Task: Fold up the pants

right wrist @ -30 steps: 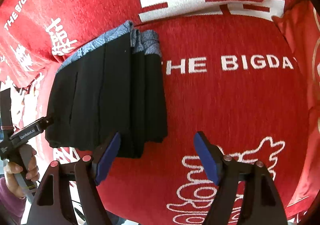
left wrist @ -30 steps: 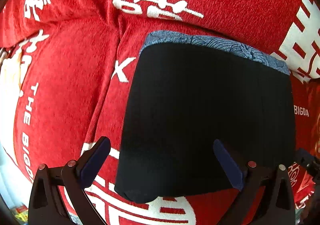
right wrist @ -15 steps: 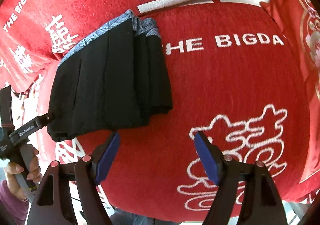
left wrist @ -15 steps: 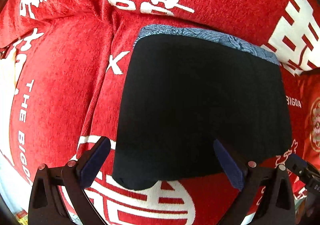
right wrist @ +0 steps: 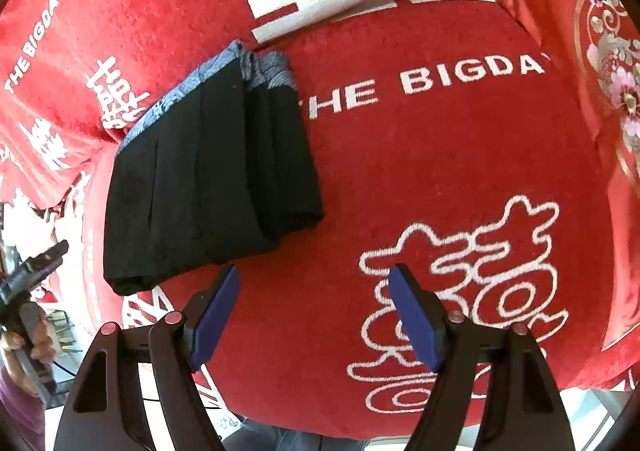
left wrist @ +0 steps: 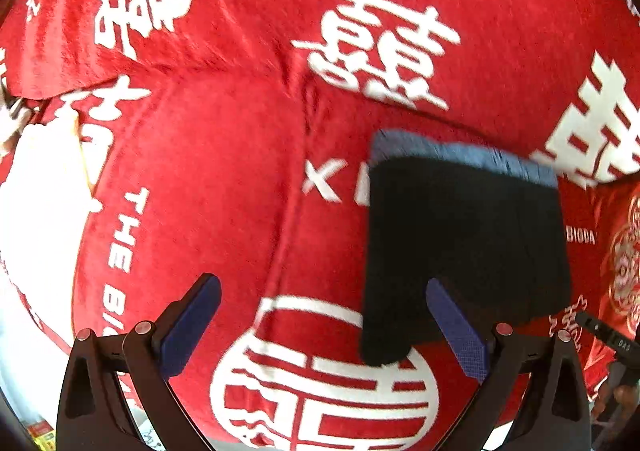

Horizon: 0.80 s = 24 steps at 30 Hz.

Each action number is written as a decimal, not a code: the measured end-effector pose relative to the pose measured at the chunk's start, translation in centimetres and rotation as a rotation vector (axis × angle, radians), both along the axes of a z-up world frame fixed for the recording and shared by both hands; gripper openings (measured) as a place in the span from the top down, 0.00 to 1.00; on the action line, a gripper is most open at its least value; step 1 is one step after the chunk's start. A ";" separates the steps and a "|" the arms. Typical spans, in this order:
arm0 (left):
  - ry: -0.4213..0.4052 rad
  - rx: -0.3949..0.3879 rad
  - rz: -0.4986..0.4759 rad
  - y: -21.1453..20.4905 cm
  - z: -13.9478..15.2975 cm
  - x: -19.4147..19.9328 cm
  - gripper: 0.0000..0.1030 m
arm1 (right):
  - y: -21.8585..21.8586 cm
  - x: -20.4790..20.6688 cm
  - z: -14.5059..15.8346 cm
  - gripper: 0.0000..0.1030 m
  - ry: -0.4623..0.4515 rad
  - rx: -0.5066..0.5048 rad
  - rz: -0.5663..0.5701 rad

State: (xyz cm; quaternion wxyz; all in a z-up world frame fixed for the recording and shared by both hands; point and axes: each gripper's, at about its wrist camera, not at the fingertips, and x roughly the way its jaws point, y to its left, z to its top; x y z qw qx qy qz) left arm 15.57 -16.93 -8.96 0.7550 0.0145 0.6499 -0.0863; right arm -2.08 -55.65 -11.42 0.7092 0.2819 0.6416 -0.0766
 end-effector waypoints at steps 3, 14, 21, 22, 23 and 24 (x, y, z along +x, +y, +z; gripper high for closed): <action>0.006 0.015 -0.001 0.3 -0.4 0.7 0.00 | -0.4 0.4 0.0 0.23 -0.010 0.018 -0.011; 0.111 -0.015 -0.049 -3.8 -5.3 -0.6 0.00 | -0.9 2.4 -1.6 0.21 -0.046 0.160 0.025; 0.215 -0.225 -0.032 -4.5 -8.8 2.5 0.00 | -2.9 5.7 -3.5 0.18 -0.130 0.301 0.075; 0.231 -0.242 -0.035 -4.5 -9.3 2.8 0.00 | -3.1 6.1 -4.0 0.17 -0.129 0.333 0.075; 0.243 -0.266 -0.054 -4.7 -9.9 3.1 0.00 | -3.3 6.5 -4.6 0.17 -0.126 0.365 0.077; 0.238 -0.271 -0.069 -4.8 -10.1 3.3 0.00 | -3.5 7.0 -5.3 0.17 -0.121 0.393 0.084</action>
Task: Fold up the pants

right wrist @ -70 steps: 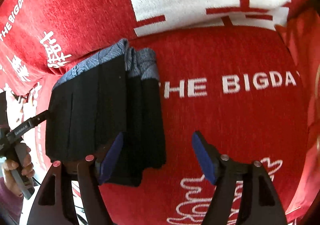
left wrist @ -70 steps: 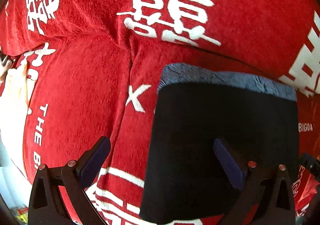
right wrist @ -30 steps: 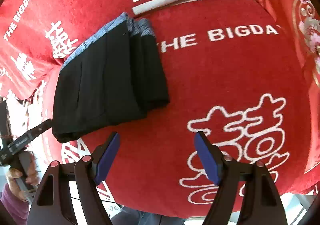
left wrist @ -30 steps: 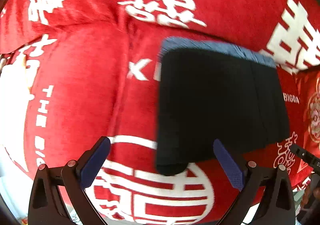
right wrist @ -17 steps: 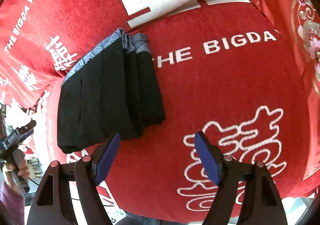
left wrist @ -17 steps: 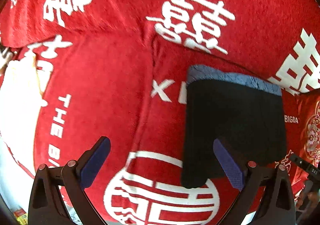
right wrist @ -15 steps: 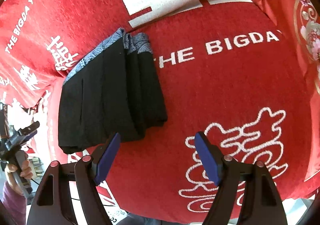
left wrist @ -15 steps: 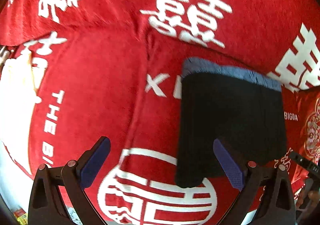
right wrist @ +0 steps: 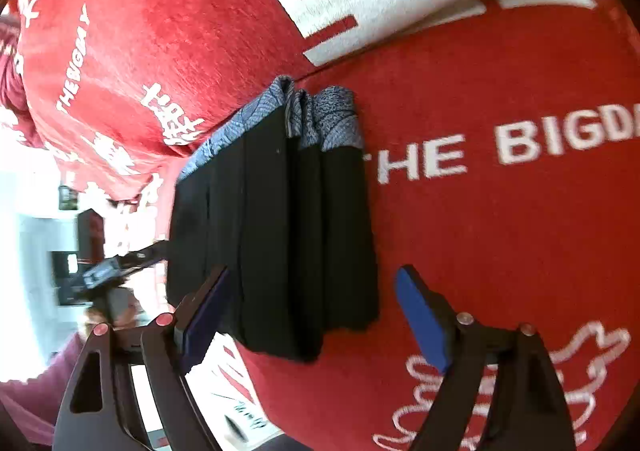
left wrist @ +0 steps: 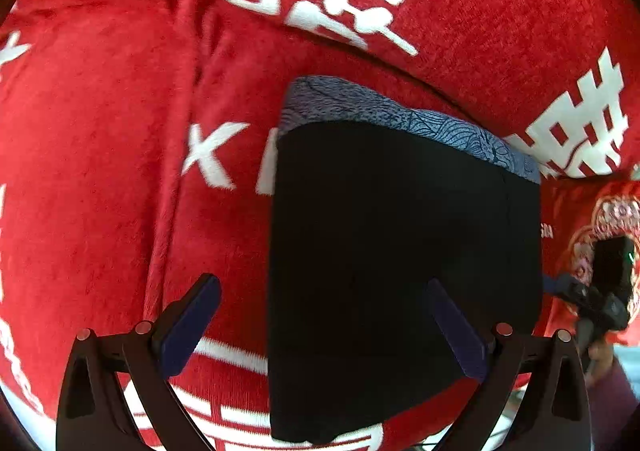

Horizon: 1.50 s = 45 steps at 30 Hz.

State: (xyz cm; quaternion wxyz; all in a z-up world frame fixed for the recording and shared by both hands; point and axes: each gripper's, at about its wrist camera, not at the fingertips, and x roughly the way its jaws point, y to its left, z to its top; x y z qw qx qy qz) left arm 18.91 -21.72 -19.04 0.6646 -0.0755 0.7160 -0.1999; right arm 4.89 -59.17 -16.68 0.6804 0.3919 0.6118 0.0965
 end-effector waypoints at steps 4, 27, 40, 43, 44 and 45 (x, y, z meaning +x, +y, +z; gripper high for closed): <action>0.029 -0.104 -0.026 0.0 -1.3 1.2 0.00 | -0.3 1.4 -2.2 0.17 0.010 0.044 0.055; -0.069 -0.158 -0.105 -3.0 2.1 -0.3 0.43 | 1.3 4.3 -2.4 0.60 -0.017 0.235 0.044; -0.049 -0.128 -0.112 2.4 5.7 -7.3 0.42 | 6.1 -5.3 1.3 0.60 -0.026 0.332 -0.049; -0.075 0.005 -0.105 3.6 2.4 -8.2 0.37 | 7.2 -6.8 -0.9 0.58 0.034 0.275 -0.056; -0.086 0.000 -0.085 4.2 1.7 -8.3 0.21 | 7.3 -7.1 -1.4 0.56 0.043 0.227 -0.047; -0.092 0.004 -0.063 5.0 1.4 -8.3 0.13 | 7.3 -7.3 -1.9 0.55 0.034 0.190 -0.051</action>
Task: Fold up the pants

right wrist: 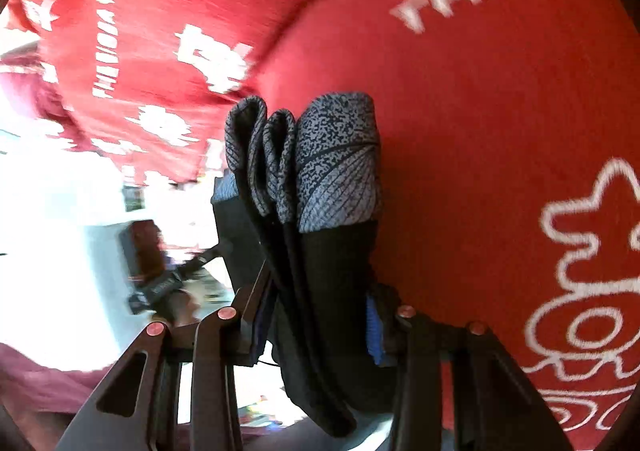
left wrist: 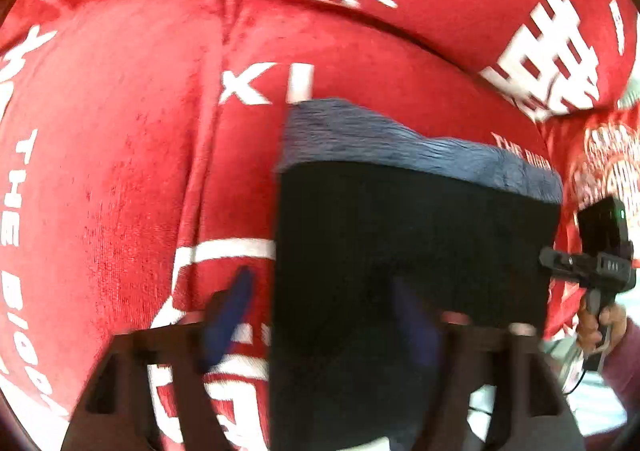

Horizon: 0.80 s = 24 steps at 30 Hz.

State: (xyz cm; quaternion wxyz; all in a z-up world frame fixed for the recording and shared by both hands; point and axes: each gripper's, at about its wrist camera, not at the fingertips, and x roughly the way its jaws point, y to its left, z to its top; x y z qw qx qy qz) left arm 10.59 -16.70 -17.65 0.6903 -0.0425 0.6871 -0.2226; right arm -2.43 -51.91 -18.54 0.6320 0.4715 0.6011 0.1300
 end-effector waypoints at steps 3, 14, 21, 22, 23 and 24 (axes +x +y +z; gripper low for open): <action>-0.003 0.009 0.021 0.6 -0.9 0.1 0.00 | -0.1 0.0 -0.3 0.42 0.011 -0.094 0.009; -0.122 0.164 -0.033 -0.5 2.4 -1.6 0.00 | 0.7 -2.4 3.3 0.21 0.124 -0.429 -0.062; -0.145 0.242 -0.072 -0.8 6.0 -5.1 0.00 | 3.6 -4.8 7.2 0.19 0.181 -0.592 -0.057; -0.141 0.242 -0.070 -0.8 6.3 -5.6 0.00 | 4.3 -5.0 7.9 0.17 0.178 -0.609 -0.056; -0.138 0.245 -0.070 -0.8 7.0 -6.2 0.00 | 5.0 -5.2 8.7 0.15 0.171 -0.630 -0.051; -0.139 0.250 -0.071 -0.9 7.4 -6.7 0.00 | 5.7 -5.2 9.4 0.14 0.166 -0.656 -0.044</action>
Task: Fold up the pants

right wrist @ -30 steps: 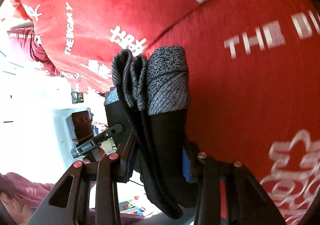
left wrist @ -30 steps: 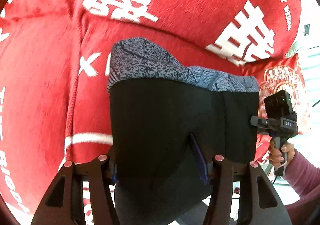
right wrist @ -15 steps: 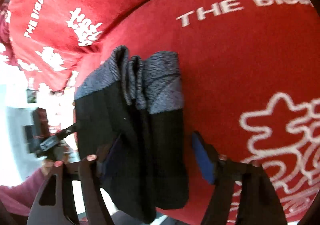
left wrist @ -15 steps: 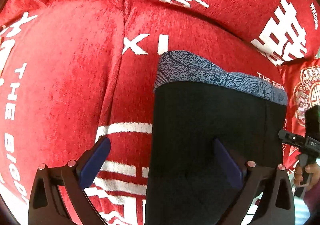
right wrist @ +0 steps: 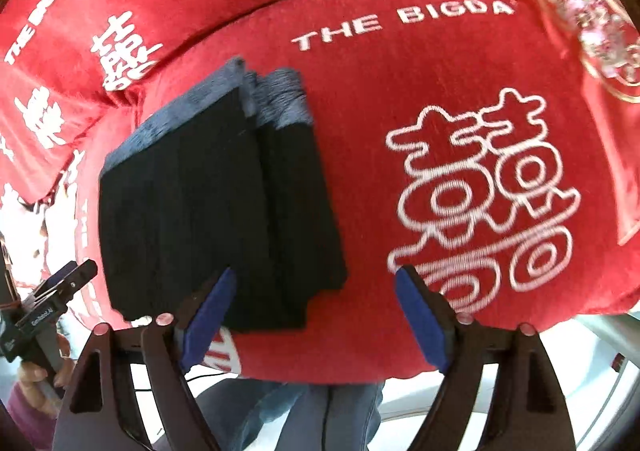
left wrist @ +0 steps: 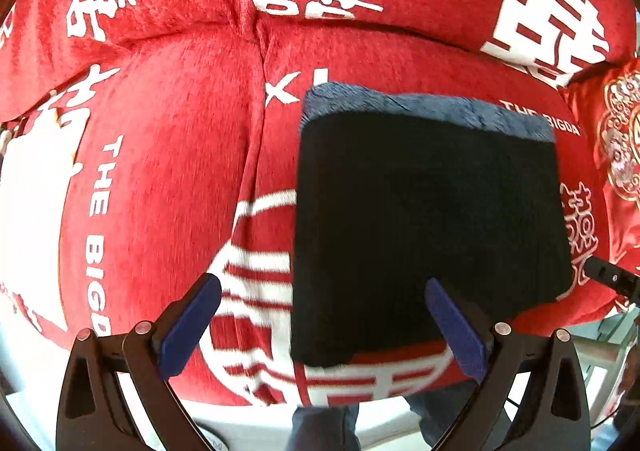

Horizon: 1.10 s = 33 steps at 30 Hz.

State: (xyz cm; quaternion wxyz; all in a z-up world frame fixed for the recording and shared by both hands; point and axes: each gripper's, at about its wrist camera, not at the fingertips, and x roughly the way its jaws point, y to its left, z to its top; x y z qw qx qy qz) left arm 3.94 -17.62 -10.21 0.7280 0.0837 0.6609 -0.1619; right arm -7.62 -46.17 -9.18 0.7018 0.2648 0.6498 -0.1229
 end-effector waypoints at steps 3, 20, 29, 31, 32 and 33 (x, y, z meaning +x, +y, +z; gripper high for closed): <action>-0.026 0.032 -0.009 -0.3 1.9 -1.5 0.00 | 2.4 -0.1 2.2 0.09 -0.003 -0.066 0.031; -0.068 0.086 -0.030 1.1 8.8 -4.4 0.00 | 9.5 -0.1 9.8 0.08 0.024 -0.153 0.107; -0.080 0.080 0.009 1.7 10.0 -4.5 0.00 | 10.2 -0.1 11.0 0.08 0.042 -0.166 0.114; -0.082 0.078 0.013 1.7 10.2 -4.5 0.00 | 10.3 -0.2 11.0 0.08 0.049 -0.170 0.118; -0.083 0.080 0.016 1.7 10.3 -4.6 0.00 | 10.3 -0.2 11.1 0.08 0.051 -0.170 0.119; -0.082 0.079 0.016 1.7 10.4 -4.6 0.00 | 10.3 -0.3 11.1 0.08 0.051 -0.170 0.120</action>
